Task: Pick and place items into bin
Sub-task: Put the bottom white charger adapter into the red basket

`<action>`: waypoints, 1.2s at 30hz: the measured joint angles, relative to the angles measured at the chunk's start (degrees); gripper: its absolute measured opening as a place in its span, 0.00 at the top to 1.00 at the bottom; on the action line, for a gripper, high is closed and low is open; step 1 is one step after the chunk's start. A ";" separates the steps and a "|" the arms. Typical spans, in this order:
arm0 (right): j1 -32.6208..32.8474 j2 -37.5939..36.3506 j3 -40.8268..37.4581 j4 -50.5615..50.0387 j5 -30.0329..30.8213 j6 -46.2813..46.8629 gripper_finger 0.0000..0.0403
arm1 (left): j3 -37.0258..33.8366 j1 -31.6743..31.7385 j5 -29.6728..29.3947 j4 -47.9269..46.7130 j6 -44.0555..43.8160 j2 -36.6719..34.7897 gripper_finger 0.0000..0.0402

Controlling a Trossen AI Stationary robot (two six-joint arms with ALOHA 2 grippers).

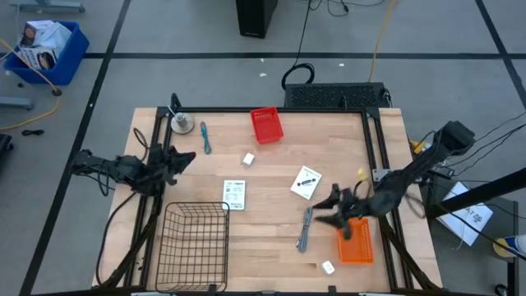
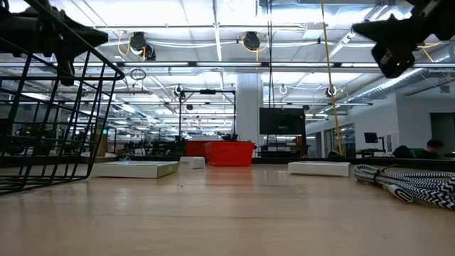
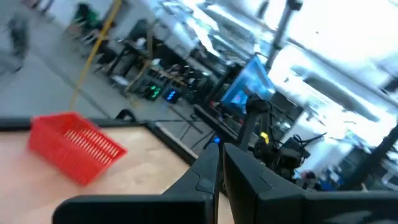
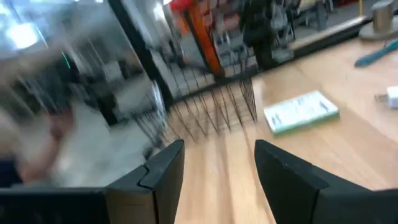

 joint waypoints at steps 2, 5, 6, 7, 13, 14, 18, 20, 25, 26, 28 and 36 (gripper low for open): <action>-0.30 5.66 3.59 2.09 0.40 -3.32 0.54 | 0.00 -0.02 3.01 0.97 3.56 0.00 0.94; -1.62 12.02 7.26 8.15 0.03 -5.20 0.54 | 0.04 -0.02 8.81 4.24 6.29 0.28 0.94; -2.17 13.87 8.27 9.21 0.05 -6.03 0.54 | 0.04 -0.02 10.06 5.18 6.26 0.32 0.94; -2.54 15.37 9.29 9.24 0.10 -6.81 0.54 | 0.04 -0.02 11.61 6.13 5.76 0.31 0.94; -4.69 19.74 15.91 1.39 0.27 -8.21 0.57 | 0.07 -0.02 17.00 8.08 4.62 0.36 0.94; -4.97 19.79 17.49 -1.38 0.27 -7.32 0.58 | 0.07 -0.02 16.70 8.08 4.81 0.37 0.94; -5.35 18.88 26.93 -18.18 -1.55 -0.76 0.58 | 0.07 -0.02 13.65 7.76 4.90 0.37 0.94; -5.25 19.99 33.47 -27.00 -4.31 0.71 0.58 | 0.07 0.00 12.81 7.75 4.91 0.37 0.94; -4.44 23.37 47.33 -55.67 -5.47 9.96 0.58 | 0.07 -0.02 11.70 8.14 4.87 0.35 0.94; -4.34 23.70 48.90 -60.43 -6.69 13.23 0.58 | 0.07 -0.02 11.69 8.07 4.79 0.36 0.94; -3.80 23.69 49.91 -65.95 -10.50 20.28 0.58 | 0.07 -0.02 11.69 7.89 4.68 0.37 0.94; 0.64 24.84 47.28 -68.46 -17.43 40.23 0.58 | 0.07 -0.02 11.94 6.09 3.50 0.37 0.94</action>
